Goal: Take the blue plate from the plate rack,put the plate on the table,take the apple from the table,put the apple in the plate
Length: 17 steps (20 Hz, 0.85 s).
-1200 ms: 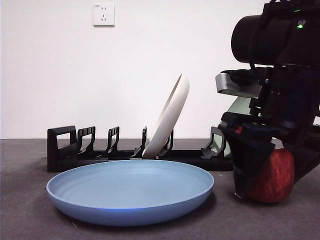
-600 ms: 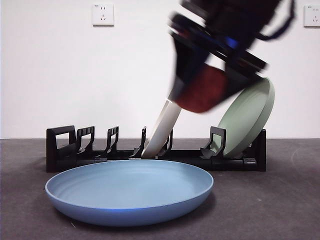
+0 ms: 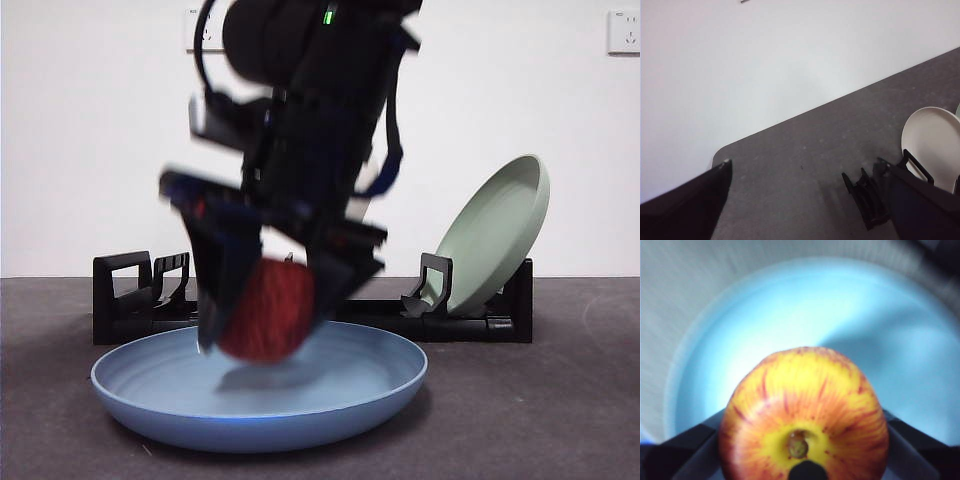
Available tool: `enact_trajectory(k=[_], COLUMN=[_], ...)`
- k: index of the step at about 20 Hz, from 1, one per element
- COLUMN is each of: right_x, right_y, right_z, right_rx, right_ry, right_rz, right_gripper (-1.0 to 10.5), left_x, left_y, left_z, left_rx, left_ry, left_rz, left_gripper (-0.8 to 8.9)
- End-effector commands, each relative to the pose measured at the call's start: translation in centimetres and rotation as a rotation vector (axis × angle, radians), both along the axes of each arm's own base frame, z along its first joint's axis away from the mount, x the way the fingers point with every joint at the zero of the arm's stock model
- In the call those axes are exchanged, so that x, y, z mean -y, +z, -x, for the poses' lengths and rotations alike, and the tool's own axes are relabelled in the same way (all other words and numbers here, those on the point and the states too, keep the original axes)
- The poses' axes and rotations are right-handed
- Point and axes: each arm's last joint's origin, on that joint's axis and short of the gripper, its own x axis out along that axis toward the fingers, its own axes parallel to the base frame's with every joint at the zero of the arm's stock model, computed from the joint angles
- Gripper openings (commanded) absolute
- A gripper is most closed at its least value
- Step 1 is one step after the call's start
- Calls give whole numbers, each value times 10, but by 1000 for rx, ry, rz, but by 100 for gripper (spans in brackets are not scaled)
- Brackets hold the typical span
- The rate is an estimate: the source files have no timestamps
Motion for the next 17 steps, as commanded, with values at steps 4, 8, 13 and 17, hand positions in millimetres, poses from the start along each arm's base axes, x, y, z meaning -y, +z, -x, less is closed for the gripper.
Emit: enact_trajectory(k=[4, 8, 13, 17], right_x=[-4, -3, -3, 1], right_y=[-18, -18, -18, 5], right_z=[-3, -2, -2, -1], right_rx=[-29, -35, -32, 9], right_ry=[-2, -2, -2, -7], right_rz=[39, 44, 42, -7], right_gripper=[-3, 216, 568, 567], left_x=[-1, -2, -2, -2], left_y=[-2, -4, -4, -4], left_z=[1, 1, 1, 1], left_rx=[-9, -23, -26, -28], left_ry=[7, 13, 17, 18], left_rz=[-19, -20, -2, 5], left_gripper=[471, 471, 471, 471])
